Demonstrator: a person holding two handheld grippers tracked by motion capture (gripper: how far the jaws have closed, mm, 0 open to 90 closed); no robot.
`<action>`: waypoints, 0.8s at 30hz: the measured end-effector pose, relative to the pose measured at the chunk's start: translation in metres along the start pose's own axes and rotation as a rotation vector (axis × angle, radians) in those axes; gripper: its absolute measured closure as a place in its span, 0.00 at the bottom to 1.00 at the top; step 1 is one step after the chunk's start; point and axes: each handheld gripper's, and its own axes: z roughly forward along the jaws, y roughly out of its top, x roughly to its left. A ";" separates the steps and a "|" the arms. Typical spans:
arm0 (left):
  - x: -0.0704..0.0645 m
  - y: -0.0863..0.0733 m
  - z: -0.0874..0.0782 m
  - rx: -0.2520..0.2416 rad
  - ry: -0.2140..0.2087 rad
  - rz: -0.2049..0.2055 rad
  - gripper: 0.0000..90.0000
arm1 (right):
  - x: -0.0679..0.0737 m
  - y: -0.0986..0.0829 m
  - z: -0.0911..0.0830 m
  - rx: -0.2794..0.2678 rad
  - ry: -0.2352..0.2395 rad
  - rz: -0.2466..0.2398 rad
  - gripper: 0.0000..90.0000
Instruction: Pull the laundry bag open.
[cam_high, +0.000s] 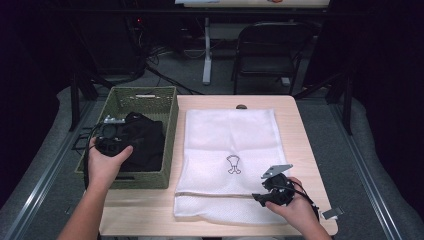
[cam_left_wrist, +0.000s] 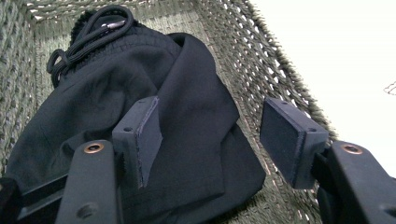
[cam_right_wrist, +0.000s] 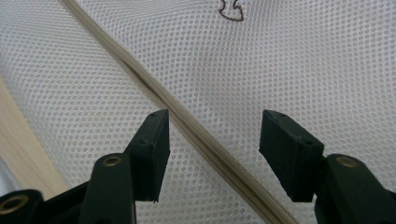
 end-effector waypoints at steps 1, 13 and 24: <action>0.001 0.001 0.002 0.009 0.003 -0.002 0.43 | 0.000 0.000 0.000 -0.001 0.000 0.001 0.47; 0.014 0.013 0.017 0.062 0.040 -0.028 0.39 | -0.001 -0.001 0.001 -0.001 -0.003 0.007 0.46; 0.028 0.018 0.037 0.116 0.050 -0.035 0.37 | -0.003 -0.002 0.002 -0.003 0.000 0.010 0.45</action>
